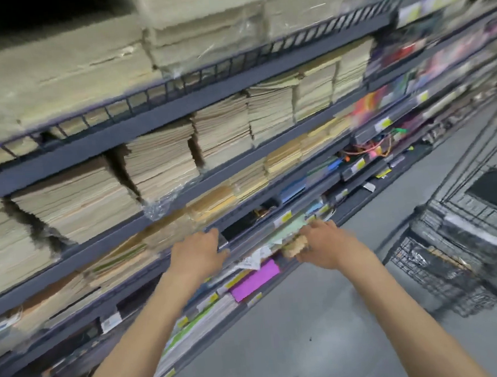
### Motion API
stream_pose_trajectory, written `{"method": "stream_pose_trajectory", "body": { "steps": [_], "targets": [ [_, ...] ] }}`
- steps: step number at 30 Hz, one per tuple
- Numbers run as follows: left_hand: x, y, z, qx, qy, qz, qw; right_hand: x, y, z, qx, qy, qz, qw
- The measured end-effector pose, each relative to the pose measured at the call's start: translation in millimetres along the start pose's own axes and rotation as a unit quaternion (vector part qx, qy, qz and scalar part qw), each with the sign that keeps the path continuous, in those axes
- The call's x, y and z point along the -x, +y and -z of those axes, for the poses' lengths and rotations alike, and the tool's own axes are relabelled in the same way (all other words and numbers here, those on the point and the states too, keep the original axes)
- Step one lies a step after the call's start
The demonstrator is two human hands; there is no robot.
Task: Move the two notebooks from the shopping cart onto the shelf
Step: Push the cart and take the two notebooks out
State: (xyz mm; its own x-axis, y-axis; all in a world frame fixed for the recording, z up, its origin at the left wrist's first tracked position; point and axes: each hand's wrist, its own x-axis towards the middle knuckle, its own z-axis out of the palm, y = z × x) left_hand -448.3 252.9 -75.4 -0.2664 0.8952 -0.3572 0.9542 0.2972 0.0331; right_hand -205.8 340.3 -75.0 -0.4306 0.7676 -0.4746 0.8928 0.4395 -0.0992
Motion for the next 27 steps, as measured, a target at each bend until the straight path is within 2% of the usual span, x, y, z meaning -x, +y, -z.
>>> {"method": "stream_pose_trajectory", "body": {
  "steps": [7, 11, 20, 27],
  "targets": [
    [-69.6, 118.9, 38.6, -0.029, 0.089, -0.1, 0.991, -7.3, 112.4, 35.3, -0.021, 0.038, -0.058, 0.997],
    [-101.8, 182.7, 55.8, -0.049, 0.105, -0.155, 0.981, -12.4, 169.1, 46.3, -0.05, 0.032, -0.097, 0.994],
    [-205.2, 312.0, 73.6, -0.084, 0.085, -0.275, 0.954, -37.9, 273.7, 47.4, -0.12, 0.041, -0.206, 0.97],
    [-286.2, 422.4, 73.0, -0.127, 0.042, -0.395, 0.909, -58.8, 347.2, 28.9, -0.208, 0.03, -0.328, 0.921]
  ]
}}
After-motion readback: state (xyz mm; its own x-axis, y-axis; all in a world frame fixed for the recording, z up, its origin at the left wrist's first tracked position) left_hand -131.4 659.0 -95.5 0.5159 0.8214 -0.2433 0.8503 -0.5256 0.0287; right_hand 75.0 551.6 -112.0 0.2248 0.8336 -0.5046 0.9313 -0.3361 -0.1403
